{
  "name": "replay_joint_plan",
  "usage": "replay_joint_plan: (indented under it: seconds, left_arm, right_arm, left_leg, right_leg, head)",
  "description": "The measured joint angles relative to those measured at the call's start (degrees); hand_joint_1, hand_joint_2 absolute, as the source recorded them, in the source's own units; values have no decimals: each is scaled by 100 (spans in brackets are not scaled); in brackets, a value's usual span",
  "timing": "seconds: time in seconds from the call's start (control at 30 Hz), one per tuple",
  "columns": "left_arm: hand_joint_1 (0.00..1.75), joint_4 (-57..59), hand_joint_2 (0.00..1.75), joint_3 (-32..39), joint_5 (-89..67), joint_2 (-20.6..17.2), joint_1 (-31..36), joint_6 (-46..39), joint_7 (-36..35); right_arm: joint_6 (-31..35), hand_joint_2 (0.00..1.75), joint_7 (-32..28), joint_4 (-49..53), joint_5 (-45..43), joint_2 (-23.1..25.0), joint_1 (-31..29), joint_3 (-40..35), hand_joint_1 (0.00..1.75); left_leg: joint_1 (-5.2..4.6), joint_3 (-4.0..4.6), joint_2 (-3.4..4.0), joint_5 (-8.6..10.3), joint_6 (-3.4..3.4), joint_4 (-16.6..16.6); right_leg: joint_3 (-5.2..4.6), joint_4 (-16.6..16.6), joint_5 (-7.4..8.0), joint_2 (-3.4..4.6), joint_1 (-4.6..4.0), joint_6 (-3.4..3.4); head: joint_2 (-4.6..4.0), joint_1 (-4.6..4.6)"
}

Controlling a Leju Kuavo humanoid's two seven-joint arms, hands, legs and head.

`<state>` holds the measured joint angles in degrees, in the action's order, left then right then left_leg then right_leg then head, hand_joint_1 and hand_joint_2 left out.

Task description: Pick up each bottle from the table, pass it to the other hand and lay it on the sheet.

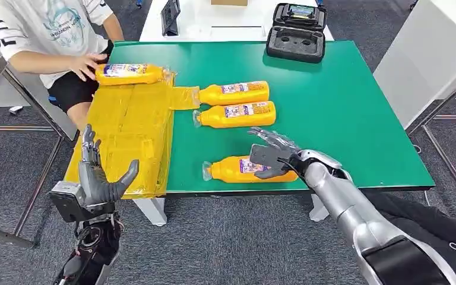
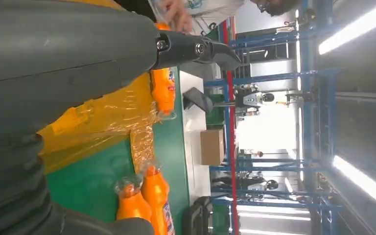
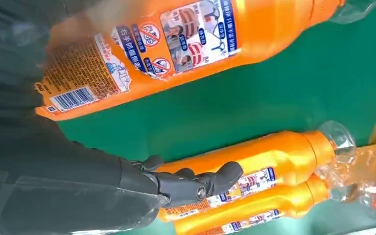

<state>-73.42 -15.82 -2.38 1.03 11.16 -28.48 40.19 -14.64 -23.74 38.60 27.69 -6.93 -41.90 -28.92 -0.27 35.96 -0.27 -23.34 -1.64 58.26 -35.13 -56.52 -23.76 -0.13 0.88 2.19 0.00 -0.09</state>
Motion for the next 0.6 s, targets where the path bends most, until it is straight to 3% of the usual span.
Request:
replay_joint_plan:
  seconds: [0.6]
  left_arm:
    - [0, 179, 175, 0, 109, 9, 1, 155, 0]
  right_arm:
    - [101, 175, -31, -568, 162, 144, -247, -229, 0]
  left_leg:
    - [0, 0, 0, 0, 0, 0]
  right_leg:
    - [0, 0, 0, 0, 0, 0]
  head:
    - [0, 0]
